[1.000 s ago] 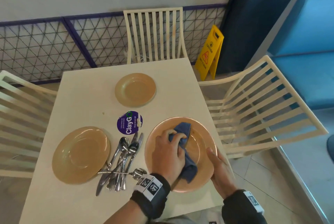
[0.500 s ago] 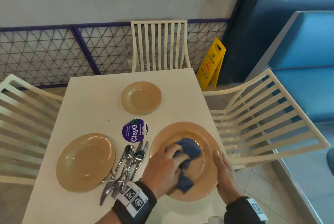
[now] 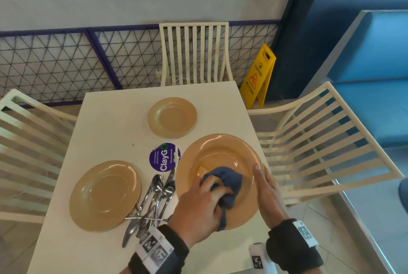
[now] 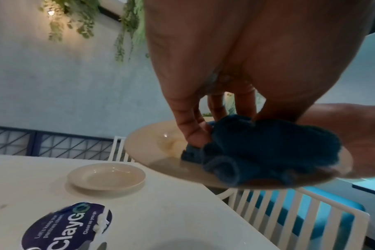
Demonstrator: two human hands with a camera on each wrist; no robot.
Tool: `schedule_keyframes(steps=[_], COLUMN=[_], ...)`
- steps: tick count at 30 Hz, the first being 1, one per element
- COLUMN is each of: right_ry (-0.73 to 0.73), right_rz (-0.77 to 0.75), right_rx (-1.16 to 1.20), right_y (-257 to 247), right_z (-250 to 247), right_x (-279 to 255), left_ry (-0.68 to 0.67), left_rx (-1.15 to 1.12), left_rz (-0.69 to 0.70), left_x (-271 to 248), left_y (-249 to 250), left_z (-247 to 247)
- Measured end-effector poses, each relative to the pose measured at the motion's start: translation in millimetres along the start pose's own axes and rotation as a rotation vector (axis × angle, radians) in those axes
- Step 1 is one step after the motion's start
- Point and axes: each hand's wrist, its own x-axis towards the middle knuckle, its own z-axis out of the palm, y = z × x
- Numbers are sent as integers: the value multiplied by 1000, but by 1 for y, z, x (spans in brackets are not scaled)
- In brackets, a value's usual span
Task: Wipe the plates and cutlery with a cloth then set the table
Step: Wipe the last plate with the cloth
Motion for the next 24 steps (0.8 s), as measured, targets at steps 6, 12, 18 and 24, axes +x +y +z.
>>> schedule_keyframes(steps=[6, 12, 18, 24], right_ry=[-47, -68, -76, -39], right_rz=[32, 67, 67, 33], right_rx=[69, 111, 112, 138], right_y=[-2, 0, 3, -2], right_z=[17, 16, 12, -6], right_x=[-13, -22, -27, -17], left_ry=[-26, 129, 222, 93], left_rx=[11, -37, -51, -50], left_rz=[-55, -111, -40, -25], left_x=[-7, -9, 0, -25], left_y=[-2, 10, 17, 17], left_z=[-32, -17, 0, 4])
